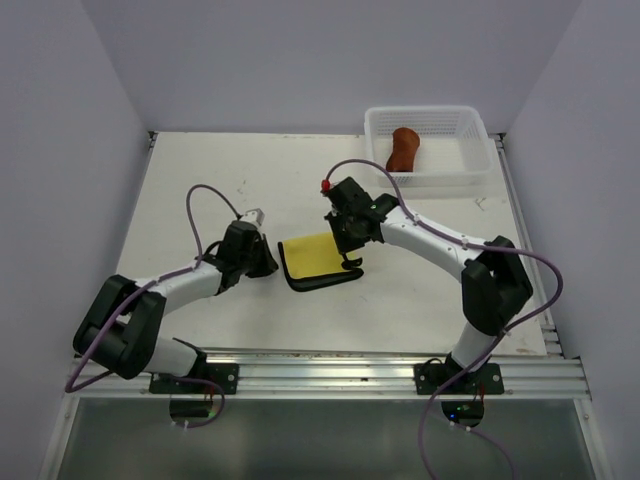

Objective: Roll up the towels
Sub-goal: Fold the towel

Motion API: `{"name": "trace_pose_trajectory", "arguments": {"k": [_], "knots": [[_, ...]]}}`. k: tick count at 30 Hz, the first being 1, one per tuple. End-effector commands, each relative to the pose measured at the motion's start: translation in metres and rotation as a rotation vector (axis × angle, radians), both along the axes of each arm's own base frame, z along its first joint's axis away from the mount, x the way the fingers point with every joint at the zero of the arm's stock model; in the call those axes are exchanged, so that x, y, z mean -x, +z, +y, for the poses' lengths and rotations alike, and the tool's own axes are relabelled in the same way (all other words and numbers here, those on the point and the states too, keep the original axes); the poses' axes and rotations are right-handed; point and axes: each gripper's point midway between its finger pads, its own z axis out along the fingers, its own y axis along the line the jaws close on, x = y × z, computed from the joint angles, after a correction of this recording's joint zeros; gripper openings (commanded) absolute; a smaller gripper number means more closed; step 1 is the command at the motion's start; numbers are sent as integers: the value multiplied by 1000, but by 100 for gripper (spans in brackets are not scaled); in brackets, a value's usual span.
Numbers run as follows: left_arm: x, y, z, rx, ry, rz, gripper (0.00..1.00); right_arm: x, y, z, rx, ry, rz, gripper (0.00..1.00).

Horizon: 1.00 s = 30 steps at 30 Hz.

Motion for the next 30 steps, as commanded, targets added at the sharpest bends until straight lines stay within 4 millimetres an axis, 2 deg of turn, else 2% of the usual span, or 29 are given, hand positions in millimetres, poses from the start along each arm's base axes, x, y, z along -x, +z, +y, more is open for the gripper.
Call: {"name": "trace_pose_trajectory", "arguments": {"k": [1,10,19,30], "knots": [[-5,1,-13,39,-18,-22,8,-4,15,30,-91,36,-10,0],[-3,-10,-19,32,-31,1,8,1,17,63,-123,97,6,0],[-1,-12,-19,25,-29,2,8,15,0,95,-118,173,45,0],[-1,-13,-19,20,-29,3,9,23,-15,117,-111,202,72,0]]}}
